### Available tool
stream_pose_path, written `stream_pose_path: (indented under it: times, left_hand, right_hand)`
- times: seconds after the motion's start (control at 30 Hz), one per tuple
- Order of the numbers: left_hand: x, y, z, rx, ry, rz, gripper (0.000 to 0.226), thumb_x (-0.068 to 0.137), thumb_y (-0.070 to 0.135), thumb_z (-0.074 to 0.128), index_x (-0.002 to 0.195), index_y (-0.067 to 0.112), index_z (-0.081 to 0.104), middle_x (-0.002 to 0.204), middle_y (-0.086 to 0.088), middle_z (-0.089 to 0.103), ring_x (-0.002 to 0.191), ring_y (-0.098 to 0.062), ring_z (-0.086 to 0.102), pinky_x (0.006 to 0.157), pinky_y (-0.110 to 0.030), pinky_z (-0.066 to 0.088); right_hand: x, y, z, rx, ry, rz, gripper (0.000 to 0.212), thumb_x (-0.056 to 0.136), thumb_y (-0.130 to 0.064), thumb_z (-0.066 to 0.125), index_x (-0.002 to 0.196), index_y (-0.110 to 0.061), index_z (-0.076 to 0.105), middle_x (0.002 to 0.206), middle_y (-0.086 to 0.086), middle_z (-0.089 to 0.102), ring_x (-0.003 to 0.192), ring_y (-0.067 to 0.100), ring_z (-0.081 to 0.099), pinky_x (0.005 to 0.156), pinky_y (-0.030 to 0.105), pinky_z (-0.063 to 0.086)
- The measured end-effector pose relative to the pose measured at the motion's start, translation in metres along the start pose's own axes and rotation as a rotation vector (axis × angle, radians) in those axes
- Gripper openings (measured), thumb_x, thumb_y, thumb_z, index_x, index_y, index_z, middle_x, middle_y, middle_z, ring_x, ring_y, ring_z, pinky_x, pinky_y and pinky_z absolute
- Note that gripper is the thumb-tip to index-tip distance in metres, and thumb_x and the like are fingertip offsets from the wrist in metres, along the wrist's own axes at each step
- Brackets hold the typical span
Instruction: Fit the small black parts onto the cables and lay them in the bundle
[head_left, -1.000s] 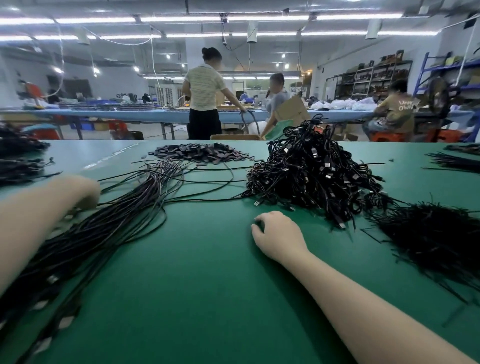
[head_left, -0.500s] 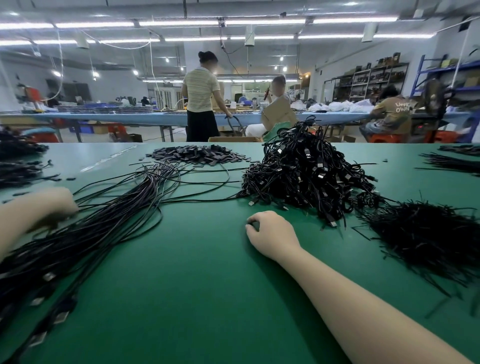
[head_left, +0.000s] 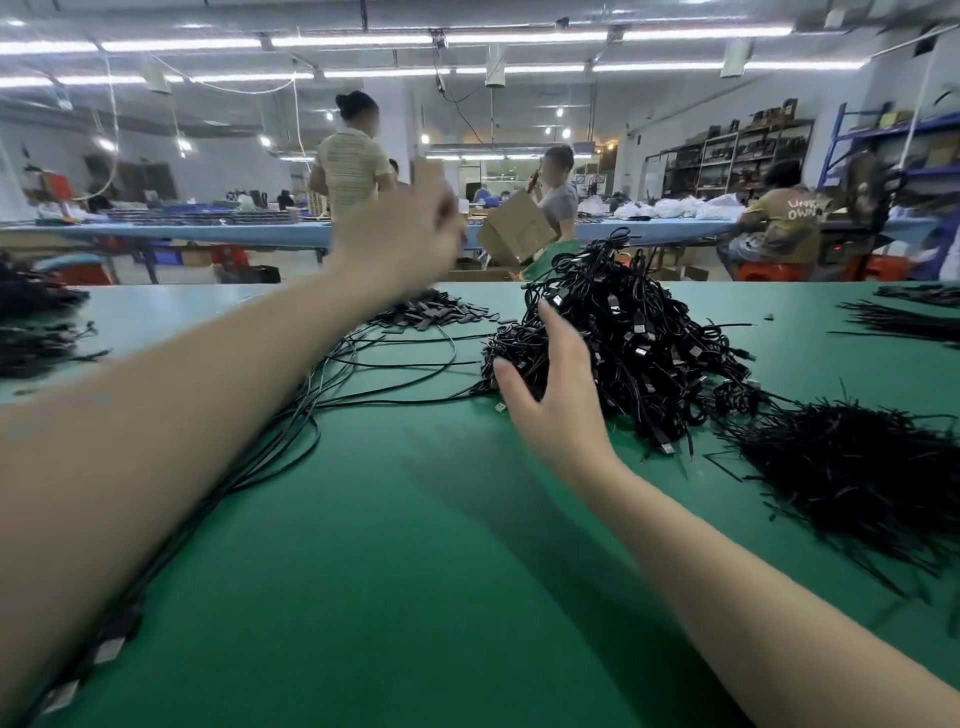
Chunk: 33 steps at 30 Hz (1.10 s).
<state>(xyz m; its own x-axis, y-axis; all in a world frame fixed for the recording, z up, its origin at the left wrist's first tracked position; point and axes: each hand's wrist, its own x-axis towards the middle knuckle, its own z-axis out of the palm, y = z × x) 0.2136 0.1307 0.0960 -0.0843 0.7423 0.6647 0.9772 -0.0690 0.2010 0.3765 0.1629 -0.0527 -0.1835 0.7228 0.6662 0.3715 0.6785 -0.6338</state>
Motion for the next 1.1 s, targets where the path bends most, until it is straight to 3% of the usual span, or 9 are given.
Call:
stream_pose_path:
  times: [0.1,0.2,0.27,0.43,0.53,0.67,0.87,1.0,1.1]
  left_hand:
    - [-0.028,0.039,0.044,-0.239,-0.241,0.042,0.011,0.097,0.034,0.050,0.090,0.025,0.052,0.082,0.008,0.058,0.074,-0.015,0.055,0.067,-0.033,0.048]
    - [-0.033,0.035,0.059,-0.598,-0.296,-0.087,0.016,0.093,0.033,0.058,0.083,0.022,0.055,0.072,0.005,0.057,0.059,-0.008,0.047,0.055,-0.026,0.036]
    - [-0.040,0.026,0.058,-0.729,-0.400,-0.116,0.017,0.090,0.036,0.063,0.088,0.019,0.061,0.070,0.006,0.057,0.055,-0.008,0.044,0.050,-0.022,0.034]
    - [-0.050,-0.009,0.047,-0.676,-0.759,-0.169,0.016,0.092,0.031,0.063,0.091,0.015,0.062,0.068,0.004,0.055,0.051,-0.006,0.048,0.048,-0.018,0.039]
    - [-0.047,-0.029,0.042,-0.817,-0.672,-0.343,0.019,0.085,0.031,0.071,0.091,0.013,0.068,0.061,0.006,0.061,0.052,-0.006,0.056,0.045,-0.019,0.043]
    - [-0.044,-0.047,0.037,-1.208,-0.484,-0.601,0.032,0.059,0.032,0.080,0.082,0.013,0.068,0.064,0.003,0.067,0.053,-0.005,0.062,0.048,-0.017,0.050]
    - [-0.040,-0.066,0.032,-2.061,-0.050,-0.879,0.008,0.079,0.012,0.072,0.081,0.007,0.066,0.070,-0.001,0.071,0.063,-0.008,0.069,0.056,-0.022,0.057]
    - [-0.037,-0.060,0.033,-2.147,0.028,-0.869,0.015,0.084,0.022,0.071,0.075,0.010,0.069,0.069,0.001,0.064,0.060,-0.008,0.062,0.062,-0.023,0.055]
    - [-0.036,-0.053,0.028,-2.068,-0.153,-0.780,0.026,0.091,0.033,0.061,0.071,0.018,0.066,0.072,0.001,0.060,0.062,-0.011,0.059,0.068,-0.026,0.050]
  right_hand:
    - [0.018,-0.011,-0.026,0.152,-0.060,-0.084,0.057,0.094,-0.038,0.055,0.145,-0.029,0.031,0.137,-0.019,0.044,0.127,-0.005,0.039,0.098,0.002,0.028]
    - [0.026,-0.011,-0.044,0.253,-0.212,0.012,0.016,0.096,-0.033,0.052,0.110,-0.028,0.059,0.087,-0.007,0.069,0.091,0.025,0.066,0.085,0.039,0.054]
    - [0.031,-0.008,-0.055,0.287,-0.241,0.093,0.020,0.096,-0.033,0.053,0.088,-0.019,0.065,0.062,-0.007,0.062,0.069,0.034,0.063,0.074,0.053,0.053]
    - [0.047,0.011,-0.079,0.361,0.022,0.372,0.027,0.097,-0.038,0.050,0.082,-0.018,0.062,0.046,-0.013,0.045,0.041,0.003,0.038,0.044,0.019,0.036]
    - [0.045,0.029,-0.088,0.269,0.160,0.467,0.032,0.098,-0.039,0.047,0.077,-0.019,0.060,0.053,-0.007,0.036,0.043,0.009,0.031,0.043,0.025,0.027]
    - [0.040,0.028,-0.083,0.267,0.033,0.534,0.031,0.099,-0.035,0.048,0.080,-0.015,0.060,0.055,-0.004,0.032,0.040,0.009,0.027,0.037,0.021,0.024]
    - [0.024,0.001,-0.060,0.468,-0.474,0.602,0.026,0.099,-0.034,0.048,0.085,-0.012,0.055,0.053,-0.006,0.025,0.041,0.008,0.018,0.040,0.019,0.014]
    - [0.006,-0.008,-0.039,0.487,-0.836,0.614,0.026,0.097,-0.036,0.049,0.081,-0.018,0.057,0.056,-0.006,0.023,0.045,0.008,0.016,0.042,0.019,0.014]
    - [-0.006,-0.006,-0.026,0.450,-1.043,0.625,0.028,0.098,-0.039,0.047,0.080,-0.021,0.059,0.057,-0.006,0.021,0.046,0.008,0.015,0.042,0.018,0.016]
